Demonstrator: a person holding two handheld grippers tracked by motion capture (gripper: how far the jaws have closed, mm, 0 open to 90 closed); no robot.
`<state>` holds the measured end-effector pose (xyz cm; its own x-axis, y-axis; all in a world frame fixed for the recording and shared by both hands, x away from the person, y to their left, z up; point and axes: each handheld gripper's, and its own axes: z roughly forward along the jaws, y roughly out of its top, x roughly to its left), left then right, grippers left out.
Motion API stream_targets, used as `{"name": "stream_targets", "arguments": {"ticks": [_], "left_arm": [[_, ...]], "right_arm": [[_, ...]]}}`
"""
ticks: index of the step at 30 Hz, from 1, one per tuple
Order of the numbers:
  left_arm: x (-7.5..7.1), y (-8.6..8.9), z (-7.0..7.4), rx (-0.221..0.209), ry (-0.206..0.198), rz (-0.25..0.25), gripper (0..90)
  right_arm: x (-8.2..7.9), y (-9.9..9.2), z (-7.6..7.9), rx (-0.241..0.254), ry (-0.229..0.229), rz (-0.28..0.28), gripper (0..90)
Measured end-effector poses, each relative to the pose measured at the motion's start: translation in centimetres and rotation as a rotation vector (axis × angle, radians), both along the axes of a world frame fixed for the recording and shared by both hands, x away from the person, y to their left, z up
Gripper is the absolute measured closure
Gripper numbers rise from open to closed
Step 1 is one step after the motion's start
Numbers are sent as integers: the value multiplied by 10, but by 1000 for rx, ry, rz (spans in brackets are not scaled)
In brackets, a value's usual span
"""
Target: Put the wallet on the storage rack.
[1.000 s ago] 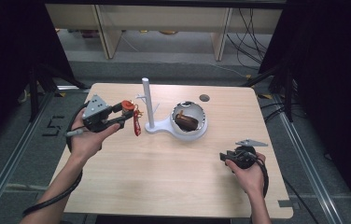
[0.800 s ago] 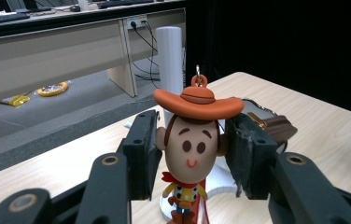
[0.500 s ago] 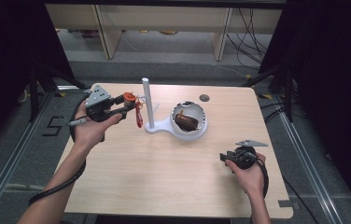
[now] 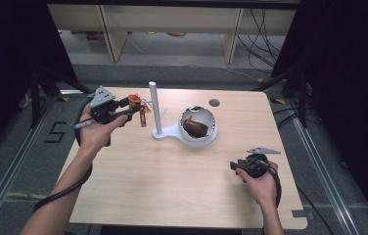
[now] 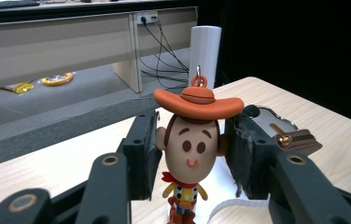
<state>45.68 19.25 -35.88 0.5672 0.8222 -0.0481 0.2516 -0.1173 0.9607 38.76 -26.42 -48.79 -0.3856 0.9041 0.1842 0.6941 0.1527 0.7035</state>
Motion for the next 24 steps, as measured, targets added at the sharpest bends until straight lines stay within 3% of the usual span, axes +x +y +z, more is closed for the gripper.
{"name": "stream_targets", "arguments": {"ticks": [10, 11, 14, 15, 16, 17, 18, 24], "left_arm": [[6, 4, -2, 6, 9, 17, 551], [7, 4, -1, 6, 9, 19, 550], [9, 4, -1, 6, 14, 22, 550], [10, 4, -2, 6, 14, 23, 550], [10, 4, -2, 7, 15, 25, 550], [11, 4, -2, 6, 16, 26, 551], [12, 4, -3, 6, 21, 28, 550], [15, 5, -6, 6, 31, 35, 550]], "right_arm": [[-1, 1, 1, 0, 12, 2, 610], [-2, 3, 1, 27, 37, -16, 610], [-2, 3, 1, 26, 40, -17, 610], [-1, 1, 0, -3, 7, 2, 610], [-1, 1, 0, -4, 6, 4, 610], [-1, 1, 0, -3, 6, 4, 610], [-2, 3, 1, 26, 38, -15, 609], [-3, 1, 1, 19, 32, -18, 609]]}}
